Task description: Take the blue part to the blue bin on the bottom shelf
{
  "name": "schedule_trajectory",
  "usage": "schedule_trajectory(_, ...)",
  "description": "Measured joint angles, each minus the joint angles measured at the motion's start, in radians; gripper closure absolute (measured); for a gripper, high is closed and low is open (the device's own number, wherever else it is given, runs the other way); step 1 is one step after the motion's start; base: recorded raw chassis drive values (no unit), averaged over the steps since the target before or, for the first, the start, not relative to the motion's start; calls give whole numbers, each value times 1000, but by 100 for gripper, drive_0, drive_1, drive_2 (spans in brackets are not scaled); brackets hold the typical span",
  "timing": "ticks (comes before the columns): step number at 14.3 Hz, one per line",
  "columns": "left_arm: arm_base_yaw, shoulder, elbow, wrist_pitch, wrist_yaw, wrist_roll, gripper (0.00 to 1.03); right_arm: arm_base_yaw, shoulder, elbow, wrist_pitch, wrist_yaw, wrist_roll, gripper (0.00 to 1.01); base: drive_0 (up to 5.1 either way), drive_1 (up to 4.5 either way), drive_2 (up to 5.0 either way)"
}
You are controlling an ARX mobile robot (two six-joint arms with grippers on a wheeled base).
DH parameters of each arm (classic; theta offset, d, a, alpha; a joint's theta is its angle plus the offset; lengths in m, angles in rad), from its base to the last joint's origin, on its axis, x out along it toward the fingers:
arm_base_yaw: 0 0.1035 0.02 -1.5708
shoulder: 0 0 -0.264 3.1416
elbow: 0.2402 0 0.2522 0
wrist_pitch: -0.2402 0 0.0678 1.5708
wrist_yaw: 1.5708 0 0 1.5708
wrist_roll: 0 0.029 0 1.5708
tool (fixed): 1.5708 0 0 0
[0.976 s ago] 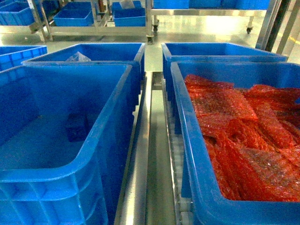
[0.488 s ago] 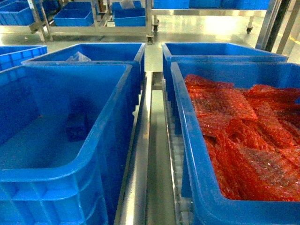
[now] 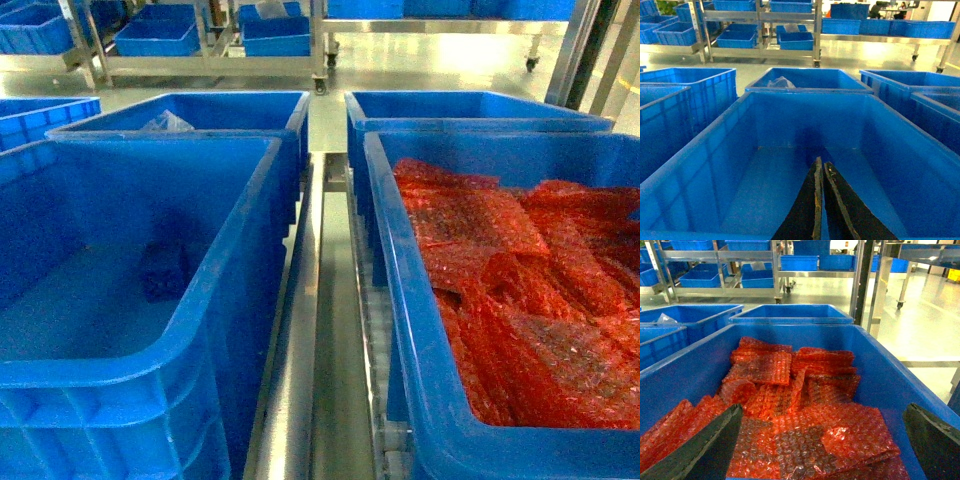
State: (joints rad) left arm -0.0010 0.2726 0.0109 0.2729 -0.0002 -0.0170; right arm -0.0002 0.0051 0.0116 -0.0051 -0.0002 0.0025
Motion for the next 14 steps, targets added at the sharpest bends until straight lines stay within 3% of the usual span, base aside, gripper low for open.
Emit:
schedule_trajectory(6,0,-100,0,-98,0,0,101,0,0,0,0,0,0,3,0,0,0)
schedule_trajectory(7,0,-127,1,-141,-1,0,101,0,0,0,0,0,0,3,0,0,0)
schedule_trajectory(8,0,-232,1,-285,2,1,101,0,0,0,0,0,0,3,0,0,0)
schedule_trajectory(14,1,-264,1,-278,0,3,101,0,0,0,0,0,0,3,0,0,0)
